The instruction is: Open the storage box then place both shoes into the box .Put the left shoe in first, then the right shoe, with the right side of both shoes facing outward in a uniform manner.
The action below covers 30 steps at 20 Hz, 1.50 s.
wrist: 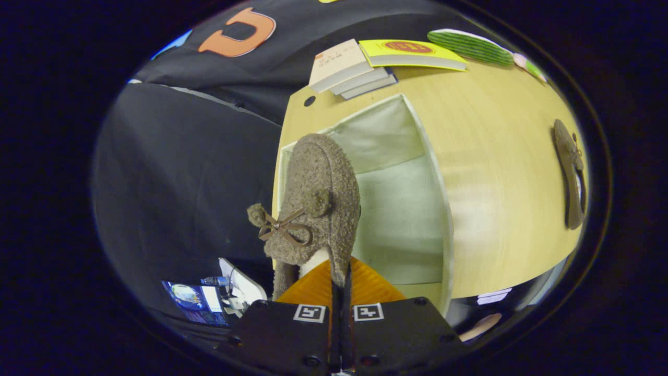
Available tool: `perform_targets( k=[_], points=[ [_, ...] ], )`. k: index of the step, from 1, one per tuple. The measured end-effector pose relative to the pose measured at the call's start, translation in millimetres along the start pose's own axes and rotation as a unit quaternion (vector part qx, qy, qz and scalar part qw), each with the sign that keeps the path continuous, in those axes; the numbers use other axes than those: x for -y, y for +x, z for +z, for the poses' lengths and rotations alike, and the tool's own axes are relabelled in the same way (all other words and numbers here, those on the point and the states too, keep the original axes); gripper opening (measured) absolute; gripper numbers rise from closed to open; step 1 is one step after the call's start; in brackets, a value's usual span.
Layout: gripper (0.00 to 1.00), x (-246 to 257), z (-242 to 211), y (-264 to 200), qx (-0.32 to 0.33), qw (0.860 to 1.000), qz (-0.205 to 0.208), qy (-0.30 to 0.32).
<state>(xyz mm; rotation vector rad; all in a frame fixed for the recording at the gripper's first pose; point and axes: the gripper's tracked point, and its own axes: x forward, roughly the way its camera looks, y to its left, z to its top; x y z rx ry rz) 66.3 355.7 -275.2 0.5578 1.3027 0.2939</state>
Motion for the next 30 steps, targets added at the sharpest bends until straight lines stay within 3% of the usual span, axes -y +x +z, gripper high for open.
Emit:
perform_targets(
  k=[6, 10, 13, 16, 18, 23, 30],
  points=[
    [0.10, -13, -8, 13, -0.023, 0.999, 0.023, 0.005],
    [0.37, -16, -5, 15, -0.029, 0.999, 0.041, 0.007],
    [0.58, -35, -6, 5, -0.033, 0.996, 0.084, 0.007],
    [0.81, -34, 3, -5, -0.007, 0.997, 0.075, -0.024],
    [0.90, -39, 1, -17, 0.002, 0.996, 0.072, -0.045],
    [0.92, -41, 13, -64, 0.054, 0.990, 0.068, -0.113],
    [0.93, 33, 58, -168, 0.165, 0.966, -0.047, -0.195]
  ],
)
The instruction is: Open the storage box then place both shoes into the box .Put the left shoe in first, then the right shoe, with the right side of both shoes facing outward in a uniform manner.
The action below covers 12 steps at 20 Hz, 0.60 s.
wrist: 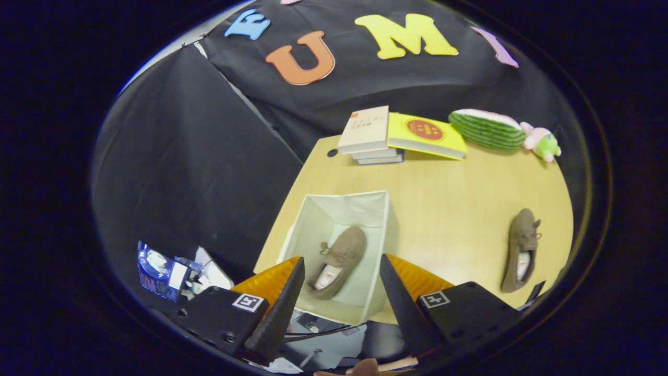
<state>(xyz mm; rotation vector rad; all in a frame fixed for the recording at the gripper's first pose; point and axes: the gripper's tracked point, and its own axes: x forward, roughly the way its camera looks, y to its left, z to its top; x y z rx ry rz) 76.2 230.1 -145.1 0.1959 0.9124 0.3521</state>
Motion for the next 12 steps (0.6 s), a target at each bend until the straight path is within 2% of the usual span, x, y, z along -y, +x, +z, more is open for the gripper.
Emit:
perform_targets(
  k=[3, 6, 12],
  points=[
    [0.96, 58, 10, -28, 0.024, 0.998, -0.049, -0.031],
    [0.97, 116, 4, -48, 0.021, 0.996, -0.084, -0.021],
    [0.97, 242, -36, -54, -0.038, 0.984, -0.173, -0.026]
  ],
)
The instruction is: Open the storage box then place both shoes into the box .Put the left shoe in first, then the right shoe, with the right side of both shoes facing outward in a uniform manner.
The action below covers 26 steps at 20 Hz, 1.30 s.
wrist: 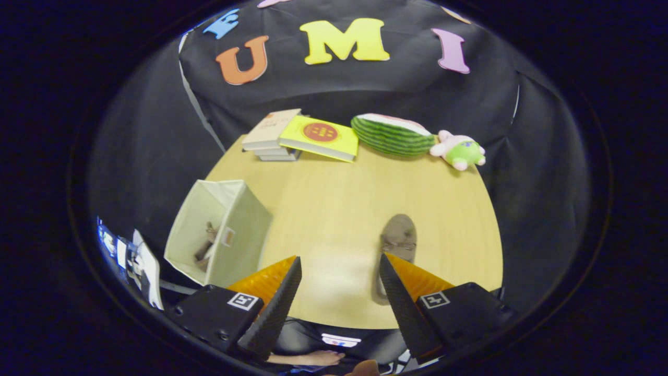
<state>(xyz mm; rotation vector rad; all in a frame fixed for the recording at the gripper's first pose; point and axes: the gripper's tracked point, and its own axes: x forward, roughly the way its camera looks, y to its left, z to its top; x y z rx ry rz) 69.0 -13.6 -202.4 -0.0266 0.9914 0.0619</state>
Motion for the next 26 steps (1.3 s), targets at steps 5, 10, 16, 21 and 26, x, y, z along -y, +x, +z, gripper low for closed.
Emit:
perform_targets(
  k=[5, 10, 16, 21, 26],
  points=[
    [0.97, 46, -33, 36, -0.058, 0.998, -0.009, 0.013],
    [0.98, 85, -61, 80, -0.109, 0.993, -0.011, 0.043],
    [0.95, 96, -84, 132, -0.171, 0.974, 0.036, 0.146],
    [0.67, 101, -86, 143, -0.183, 0.968, 0.045, 0.167],
    [0.29, 105, -88, 142, -0.176, 0.966, 0.045, 0.186]
  ],
)
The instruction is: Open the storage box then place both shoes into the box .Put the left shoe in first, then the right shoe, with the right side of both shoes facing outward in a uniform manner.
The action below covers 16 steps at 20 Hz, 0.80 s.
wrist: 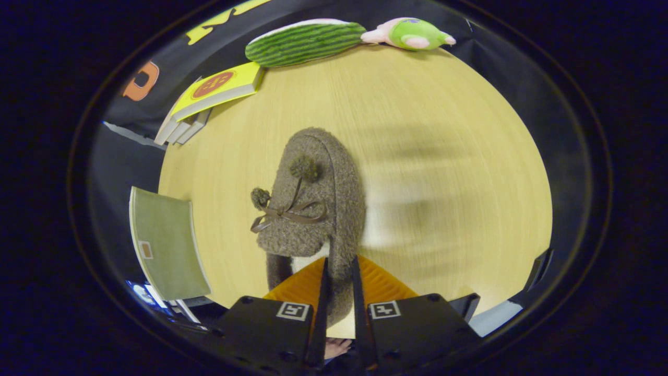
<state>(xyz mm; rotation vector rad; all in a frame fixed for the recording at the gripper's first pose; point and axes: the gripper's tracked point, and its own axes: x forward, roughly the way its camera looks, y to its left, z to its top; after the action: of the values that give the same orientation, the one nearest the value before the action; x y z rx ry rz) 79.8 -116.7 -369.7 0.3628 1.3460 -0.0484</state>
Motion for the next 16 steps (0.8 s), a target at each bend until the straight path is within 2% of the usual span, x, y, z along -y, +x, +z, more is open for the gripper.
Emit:
perform_targets(
  k=[1, 2, 3, 9, 12, 16],
  points=[
    [0.20, 0, -1, 0, 0.002, 1.000, 0.004, 0.008],
    [0.17, 0, -2, -1, 0.006, 1.000, 0.007, 0.017],
    [0.07, -2, -3, 0, 0.006, 1.000, 0.016, 0.024],
    [0.06, -37, -25, -18, 0.010, 0.994, 0.070, 0.079],
    [0.06, -77, -35, -42, 0.027, 0.992, 0.097, 0.077],
    [0.06, -151, -53, -92, 0.054, 0.985, 0.155, 0.054]
  ],
)
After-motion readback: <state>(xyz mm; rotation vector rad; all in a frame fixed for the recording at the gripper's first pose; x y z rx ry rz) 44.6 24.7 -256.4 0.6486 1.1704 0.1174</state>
